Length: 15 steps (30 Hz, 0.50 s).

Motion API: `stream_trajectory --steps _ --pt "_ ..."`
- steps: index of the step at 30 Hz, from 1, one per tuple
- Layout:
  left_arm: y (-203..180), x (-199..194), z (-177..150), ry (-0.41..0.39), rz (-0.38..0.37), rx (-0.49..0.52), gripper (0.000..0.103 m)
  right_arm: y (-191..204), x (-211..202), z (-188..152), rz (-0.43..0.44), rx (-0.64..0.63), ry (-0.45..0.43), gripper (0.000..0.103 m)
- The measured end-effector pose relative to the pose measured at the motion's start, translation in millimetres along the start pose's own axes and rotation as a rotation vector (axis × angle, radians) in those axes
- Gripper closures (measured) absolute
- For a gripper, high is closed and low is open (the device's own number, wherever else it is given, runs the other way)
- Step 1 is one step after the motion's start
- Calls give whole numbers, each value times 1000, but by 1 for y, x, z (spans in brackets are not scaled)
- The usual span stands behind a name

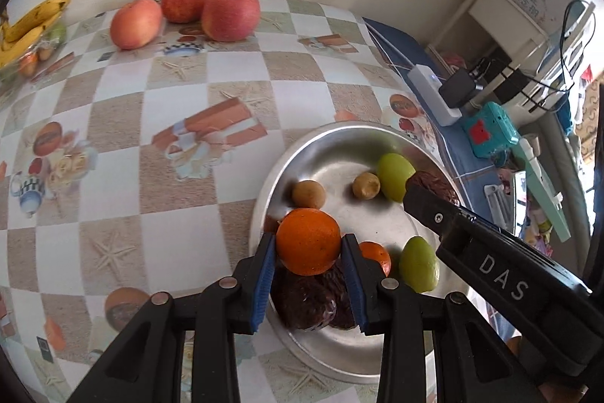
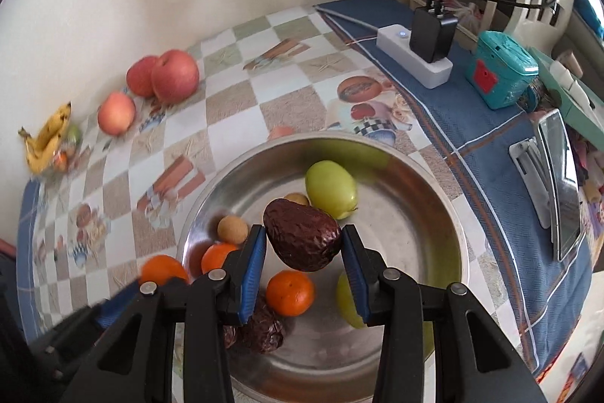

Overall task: Organize fruits
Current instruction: 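Carry the orange and date over the steel bowl and open both tools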

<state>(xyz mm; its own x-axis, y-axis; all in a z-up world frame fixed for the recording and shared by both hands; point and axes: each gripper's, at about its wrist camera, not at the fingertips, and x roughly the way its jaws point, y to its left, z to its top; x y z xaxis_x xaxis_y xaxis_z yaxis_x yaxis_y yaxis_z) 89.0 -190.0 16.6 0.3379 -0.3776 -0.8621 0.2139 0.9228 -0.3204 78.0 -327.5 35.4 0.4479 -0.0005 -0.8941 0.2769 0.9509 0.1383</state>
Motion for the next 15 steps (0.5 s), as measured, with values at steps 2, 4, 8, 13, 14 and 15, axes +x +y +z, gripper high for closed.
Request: stream_trajectory --steps 2,4,8,13,14,15 --pt "0 4 0 6 -4 -7 65 -2 2 1 8 12 2 60" --pt "1 7 -1 21 -15 -22 64 -2 5 1 10 14 12 60" --pt "2 8 -1 26 -16 -23 63 -2 8 1 9 7 23 58" --pt "5 3 -2 20 -5 -17 55 1 8 1 11 -5 28 50" --pt "6 1 -2 17 -2 -16 54 2 8 0 11 -7 30 50" --pt "6 0 -2 15 -1 -15 53 2 8 0 10 -8 32 50"
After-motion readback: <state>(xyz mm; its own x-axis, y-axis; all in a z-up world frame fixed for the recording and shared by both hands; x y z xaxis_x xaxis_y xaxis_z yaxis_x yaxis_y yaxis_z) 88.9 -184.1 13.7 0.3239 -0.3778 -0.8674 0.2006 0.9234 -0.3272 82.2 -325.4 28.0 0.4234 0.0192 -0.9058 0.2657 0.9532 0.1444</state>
